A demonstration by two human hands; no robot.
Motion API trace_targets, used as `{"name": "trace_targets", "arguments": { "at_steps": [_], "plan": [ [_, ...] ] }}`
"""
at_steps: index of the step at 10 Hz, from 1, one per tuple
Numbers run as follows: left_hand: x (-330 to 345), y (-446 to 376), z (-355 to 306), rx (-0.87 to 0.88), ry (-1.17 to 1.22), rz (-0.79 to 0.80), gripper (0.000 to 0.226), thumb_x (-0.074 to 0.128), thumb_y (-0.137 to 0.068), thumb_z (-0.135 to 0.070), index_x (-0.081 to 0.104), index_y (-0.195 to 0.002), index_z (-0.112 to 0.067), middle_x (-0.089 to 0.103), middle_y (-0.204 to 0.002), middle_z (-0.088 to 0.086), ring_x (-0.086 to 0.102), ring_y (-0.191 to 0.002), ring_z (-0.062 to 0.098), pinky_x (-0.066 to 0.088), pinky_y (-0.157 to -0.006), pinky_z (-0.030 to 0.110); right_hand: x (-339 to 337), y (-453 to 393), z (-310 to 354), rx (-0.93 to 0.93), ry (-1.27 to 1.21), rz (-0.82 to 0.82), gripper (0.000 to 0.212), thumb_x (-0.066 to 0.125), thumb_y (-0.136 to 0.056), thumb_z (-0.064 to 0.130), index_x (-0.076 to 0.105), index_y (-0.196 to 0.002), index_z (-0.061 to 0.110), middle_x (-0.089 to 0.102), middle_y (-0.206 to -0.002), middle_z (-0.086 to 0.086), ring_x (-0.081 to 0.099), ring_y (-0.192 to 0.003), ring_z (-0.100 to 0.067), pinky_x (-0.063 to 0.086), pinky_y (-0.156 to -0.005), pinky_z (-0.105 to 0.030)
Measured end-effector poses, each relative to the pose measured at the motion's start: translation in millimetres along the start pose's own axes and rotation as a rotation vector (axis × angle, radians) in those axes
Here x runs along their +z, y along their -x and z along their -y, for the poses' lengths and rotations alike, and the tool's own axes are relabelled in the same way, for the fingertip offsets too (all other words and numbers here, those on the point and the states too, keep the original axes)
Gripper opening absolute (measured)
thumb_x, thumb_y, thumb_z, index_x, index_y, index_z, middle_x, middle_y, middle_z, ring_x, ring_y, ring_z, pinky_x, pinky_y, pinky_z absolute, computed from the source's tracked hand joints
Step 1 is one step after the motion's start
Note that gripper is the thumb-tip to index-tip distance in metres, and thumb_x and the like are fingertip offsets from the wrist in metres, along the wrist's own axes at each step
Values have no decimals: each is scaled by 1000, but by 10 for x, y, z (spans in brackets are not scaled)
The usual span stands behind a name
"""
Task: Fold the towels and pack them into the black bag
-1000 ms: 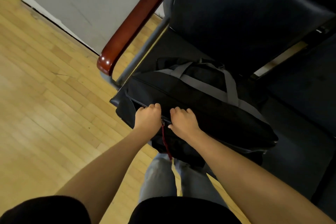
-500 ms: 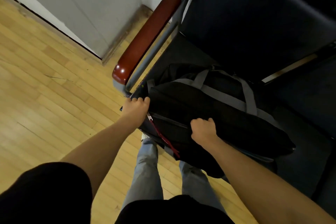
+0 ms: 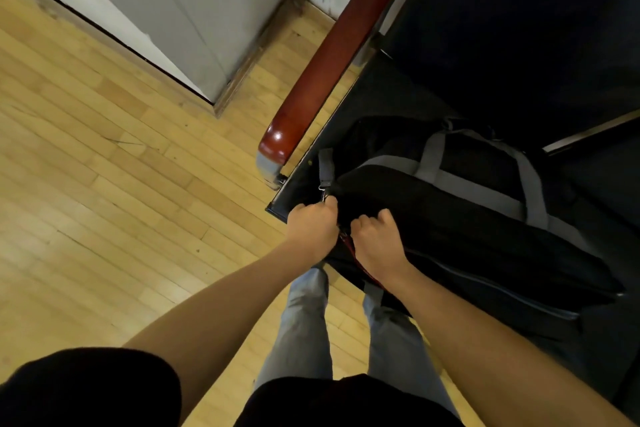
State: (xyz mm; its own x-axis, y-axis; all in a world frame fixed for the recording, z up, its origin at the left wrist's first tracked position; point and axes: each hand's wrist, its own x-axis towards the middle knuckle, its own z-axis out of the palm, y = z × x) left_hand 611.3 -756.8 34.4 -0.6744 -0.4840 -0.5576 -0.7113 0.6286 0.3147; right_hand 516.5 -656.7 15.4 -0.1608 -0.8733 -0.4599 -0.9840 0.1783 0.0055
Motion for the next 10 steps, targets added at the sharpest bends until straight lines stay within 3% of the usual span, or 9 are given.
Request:
{"name": "trace_targets", "arguments": {
  "at_steps": [1, 2, 3, 5, 6, 7, 8, 10],
  "plan": [
    [-21, -70, 115, -6, -45, -35, 14, 40, -92, -7, 43, -106, -9, 59, -91, 4, 58, -79, 25, 28, -64, 28, -20, -21, -88, -65, -33, -22, 29, 82, -52, 17, 54, -54, 17, 52, -48, 2, 48, -39, -18, 22, -62, -34],
    [-17, -202, 203, -18, -69, 21, 19, 43, -92, -5, 44, -111, -6, 57, -100, 7, 59, -89, 27, 33, -66, 29, -82, -47, -246, -176, -95, -60, 26, 79, -55, 20, 52, -52, 17, 51, -47, 4, 47, -39, -17, 34, -61, -30],
    [31, -387, 261, -50, -33, 71, 20, 45, -89, 1, 45, -108, -5, 59, -99, 10, 60, -86, 30, 38, -60, 34, -87, -46, -323, -185, -171, -120, 20, 67, -58, 22, 49, -49, 17, 47, -44, 4, 45, -38, -17, 25, -63, -27],
    [240, -603, 460, -83, -78, 104, 21, 47, -90, 1, 44, -110, -5, 62, -99, 12, 62, -86, 32, 46, -65, 38, 32, -47, -349, -129, -254, -199, 21, 51, -68, 24, 44, -49, 17, 43, -45, 6, 40, -39, -16, 22, -62, -27],
    [304, -612, 462, -86, -73, 93, 19, 46, -92, -1, 45, -110, -5, 62, -96, 11, 61, -84, 31, 43, -62, 36, 40, -34, -364, -119, -292, -186, 24, 62, -61, 22, 42, -49, 19, 43, -46, 6, 40, -40, -15, 21, -62, -25],
    [312, -559, 481, -123, -14, 54, 10, 45, -95, -8, 49, -104, -8, 63, -92, 9, 61, -82, 30, 41, -59, 36, 20, 9, -373, -122, -351, -111, 28, 68, -66, 23, 42, -55, 21, 47, -52, 8, 47, -46, -14, 32, -65, -24],
    [206, -419, 484, -175, 111, 14, 15, 41, -97, -15, 54, -99, -8, 60, -92, 7, 61, -84, 29, 48, -64, 37, -87, 72, -448, -71, -449, 27, 17, 63, -87, 27, 57, -76, 16, 55, -75, 7, 57, -70, -16, 40, -74, -29],
    [-243, -154, 224, -171, 485, -160, 18, 41, -95, -14, 58, -89, -14, 59, -75, 1, 55, -68, 19, 38, -57, 28, -597, 321, -740, 252, -752, -105, 13, 57, -93, 24, 64, -102, 20, 61, -88, 7, 59, -78, -12, 50, -70, -29]
  ]
}}
